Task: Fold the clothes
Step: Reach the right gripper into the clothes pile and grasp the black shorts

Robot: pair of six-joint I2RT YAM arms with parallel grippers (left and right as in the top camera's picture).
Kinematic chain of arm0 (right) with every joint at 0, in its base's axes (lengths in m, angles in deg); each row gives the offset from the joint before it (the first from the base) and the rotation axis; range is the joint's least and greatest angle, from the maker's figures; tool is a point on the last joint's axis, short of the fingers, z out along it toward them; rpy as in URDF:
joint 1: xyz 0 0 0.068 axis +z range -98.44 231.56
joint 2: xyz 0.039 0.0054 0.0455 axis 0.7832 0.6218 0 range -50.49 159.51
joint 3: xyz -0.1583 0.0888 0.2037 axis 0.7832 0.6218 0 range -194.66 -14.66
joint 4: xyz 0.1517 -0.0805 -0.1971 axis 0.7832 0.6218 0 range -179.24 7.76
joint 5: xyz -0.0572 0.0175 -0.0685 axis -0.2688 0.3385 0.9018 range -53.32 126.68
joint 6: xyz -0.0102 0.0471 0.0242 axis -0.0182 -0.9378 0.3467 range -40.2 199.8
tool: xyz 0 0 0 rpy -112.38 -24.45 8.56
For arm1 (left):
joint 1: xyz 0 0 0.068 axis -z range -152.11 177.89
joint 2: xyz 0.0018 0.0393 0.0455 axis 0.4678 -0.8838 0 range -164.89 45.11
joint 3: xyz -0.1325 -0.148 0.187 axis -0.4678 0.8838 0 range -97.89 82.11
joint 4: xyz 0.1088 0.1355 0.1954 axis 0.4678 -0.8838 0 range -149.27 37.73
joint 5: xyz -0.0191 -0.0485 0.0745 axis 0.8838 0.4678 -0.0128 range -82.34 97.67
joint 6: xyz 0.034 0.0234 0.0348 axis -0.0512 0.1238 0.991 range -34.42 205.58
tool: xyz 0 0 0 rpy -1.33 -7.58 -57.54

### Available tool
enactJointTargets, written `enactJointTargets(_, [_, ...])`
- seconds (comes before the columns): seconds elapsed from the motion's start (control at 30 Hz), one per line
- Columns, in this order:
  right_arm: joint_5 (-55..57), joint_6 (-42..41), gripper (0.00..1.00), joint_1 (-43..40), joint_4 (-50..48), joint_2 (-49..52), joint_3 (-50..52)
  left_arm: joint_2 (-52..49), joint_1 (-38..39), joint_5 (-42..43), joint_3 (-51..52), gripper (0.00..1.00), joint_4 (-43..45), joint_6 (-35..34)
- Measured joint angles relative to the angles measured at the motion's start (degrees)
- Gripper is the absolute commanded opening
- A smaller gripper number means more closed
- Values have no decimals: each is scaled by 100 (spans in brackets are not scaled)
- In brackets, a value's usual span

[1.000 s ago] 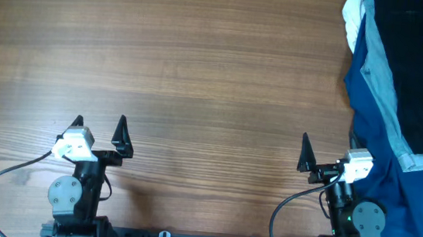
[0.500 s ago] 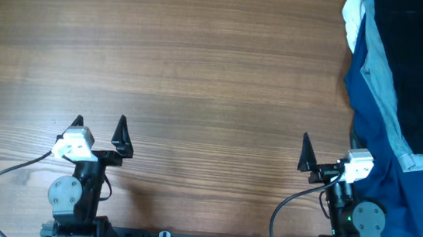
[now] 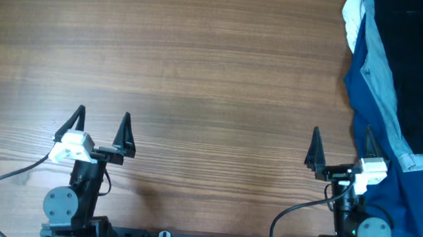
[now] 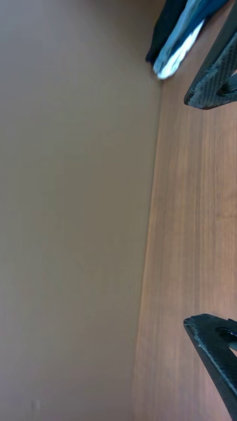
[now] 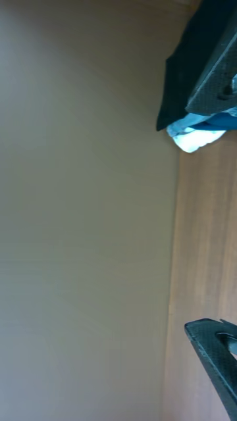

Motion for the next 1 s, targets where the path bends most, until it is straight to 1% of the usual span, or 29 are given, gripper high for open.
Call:
enactJointTargets(0.13, [68, 116, 100, 0, -92, 72, -295, -17, 0, 162, -146, 100, -57, 57])
enactJointTargets(0.3, [90, 356, 100, 0, -140, 564, -1169, -485, 0, 236, -887, 100, -55, 396])
enactJointTargets(0.4, [105, 420, 100, 0, -96, 1143, -1801, -1119, 0, 258, -1530, 100, -92, 551])
enactJointTargets(0.5, [109, 459, 100, 0, 216, 1891, -2490, -1799, 0, 306, -2133, 100, -437, 608])
enactJointTargets(0.6, [105, 483, 100, 0, 863, 2863, -3370, -2625, 0, 367, -2870, 100, -1023, 647])
enactJointTargets(0.63, [103, 485, 100, -2, 1252, 3220, -3729, -2959, 0, 367, -3211, 100, -1408, 658])
enactJointTargets(0.67, [87, 487, 100, -2, 1506, 3482, -3993, -3167, 0, 358, -3403, 100, -1576, 678])
enactJointTargets(0.7, [59, 503, 100, -2, 1969, 3897, -4424, -3515, 0, 356, -3770, 100, -2017, 680])
enactJointTargets(0.8, [-111, 595, 100, 0, 2846, 4962, -5471, -4433, 0, 348, -4708, 100, -3069, 695])
enactJointTargets(0.83, [-170, 640, 100, 0, 3047, 5265, -5746, -4690, 0, 339, -4962, 100, -3292, 702])
enactJointTargets(0.93, [-343, 739, 100, -2, 4079, 6358, -6817, -5731, 0, 431, -5816, 100, -4177, 697])
enactJointTargets(1.0, [-610, 844, 100, -4, 4784, 7112, -7538, -6231, 0, 560, -6175, 100, -4518, 697])
